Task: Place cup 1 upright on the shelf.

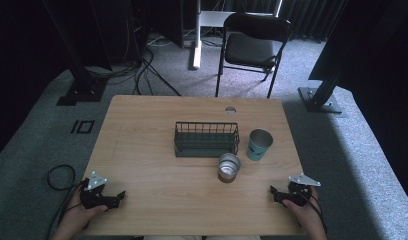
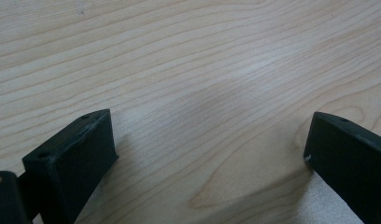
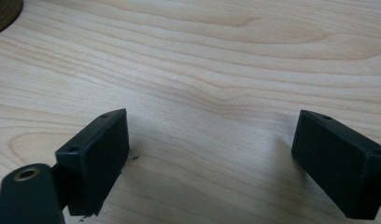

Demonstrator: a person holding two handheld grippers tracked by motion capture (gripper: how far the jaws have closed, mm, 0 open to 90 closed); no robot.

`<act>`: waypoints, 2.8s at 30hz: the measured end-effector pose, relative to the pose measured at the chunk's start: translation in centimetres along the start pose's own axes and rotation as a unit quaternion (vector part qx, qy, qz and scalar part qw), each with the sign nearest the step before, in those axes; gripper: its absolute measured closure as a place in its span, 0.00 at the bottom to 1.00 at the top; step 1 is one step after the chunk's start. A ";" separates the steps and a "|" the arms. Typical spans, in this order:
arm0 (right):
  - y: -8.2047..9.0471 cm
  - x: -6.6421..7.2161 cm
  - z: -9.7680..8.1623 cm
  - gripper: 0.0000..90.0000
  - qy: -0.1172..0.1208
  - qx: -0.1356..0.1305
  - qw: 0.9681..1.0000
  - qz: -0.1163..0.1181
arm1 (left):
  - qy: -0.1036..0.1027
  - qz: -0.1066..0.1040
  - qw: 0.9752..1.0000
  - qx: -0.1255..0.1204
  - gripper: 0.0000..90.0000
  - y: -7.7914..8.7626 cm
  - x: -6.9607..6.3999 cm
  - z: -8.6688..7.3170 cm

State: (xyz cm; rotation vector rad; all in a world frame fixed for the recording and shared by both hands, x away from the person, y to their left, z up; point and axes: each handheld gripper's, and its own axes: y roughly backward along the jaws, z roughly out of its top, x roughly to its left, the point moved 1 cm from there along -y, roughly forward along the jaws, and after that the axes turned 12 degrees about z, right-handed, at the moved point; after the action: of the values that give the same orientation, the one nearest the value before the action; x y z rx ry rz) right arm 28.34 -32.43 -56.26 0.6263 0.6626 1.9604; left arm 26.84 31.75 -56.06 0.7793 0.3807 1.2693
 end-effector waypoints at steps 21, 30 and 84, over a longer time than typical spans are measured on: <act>0.0 0.0 0.0 0.12 0.000 0.000 1.000 0.000 | -0.001 0.000 1.000 0.001 0.03 0.0 0.0 0.0; 0.0 0.0 0.0 0.12 0.002 0.001 1.000 0.001 | 0.000 0.000 1.000 0.000 0.03 0.0 0.0 0.0; -2.7 0.3 6.2 0.12 0.021 -0.071 0.997 0.016 | 0.000 0.000 1.000 0.000 0.03 0.0 0.0 0.0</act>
State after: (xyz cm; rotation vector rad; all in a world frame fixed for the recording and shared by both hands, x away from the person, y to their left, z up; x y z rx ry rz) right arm 33.99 -29.85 -53.62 0.5120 0.5361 2.0345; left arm 26.83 31.74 -56.07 0.7802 0.3811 1.2695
